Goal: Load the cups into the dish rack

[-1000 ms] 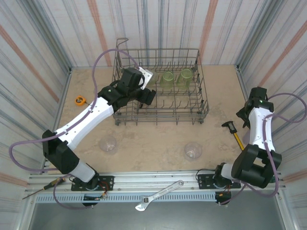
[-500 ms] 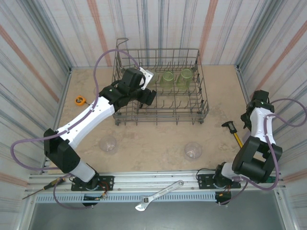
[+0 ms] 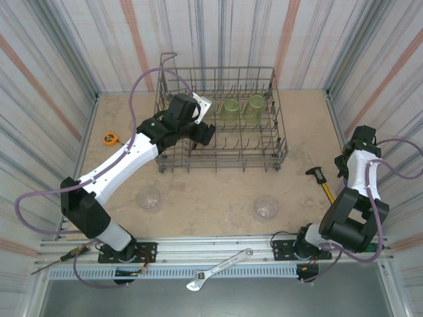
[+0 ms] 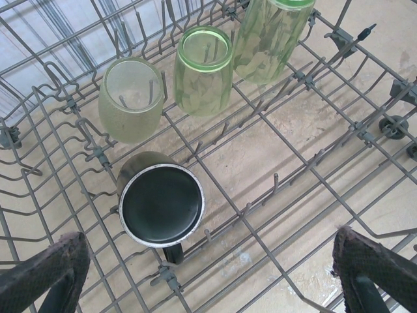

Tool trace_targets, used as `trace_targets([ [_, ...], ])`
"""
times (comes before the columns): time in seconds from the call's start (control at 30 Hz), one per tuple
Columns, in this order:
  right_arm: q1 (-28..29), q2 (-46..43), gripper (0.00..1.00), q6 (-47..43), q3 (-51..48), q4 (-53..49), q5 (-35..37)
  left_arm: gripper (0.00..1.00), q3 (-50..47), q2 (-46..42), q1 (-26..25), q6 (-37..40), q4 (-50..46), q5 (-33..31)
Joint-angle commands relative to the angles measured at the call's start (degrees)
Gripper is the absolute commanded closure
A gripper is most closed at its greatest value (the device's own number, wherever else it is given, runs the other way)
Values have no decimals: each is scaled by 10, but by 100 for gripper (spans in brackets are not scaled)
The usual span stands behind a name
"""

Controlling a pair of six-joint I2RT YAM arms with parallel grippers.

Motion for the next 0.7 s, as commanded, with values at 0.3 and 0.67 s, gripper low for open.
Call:
trace_targets([
  [0.3,-5,-66,100,-24,-19,37,-90,1,1,7,-5,8,0,-2],
  [0.67,0,-121,100,-60,3,78,-155,1,9,4,-5,3,-9,2],
])
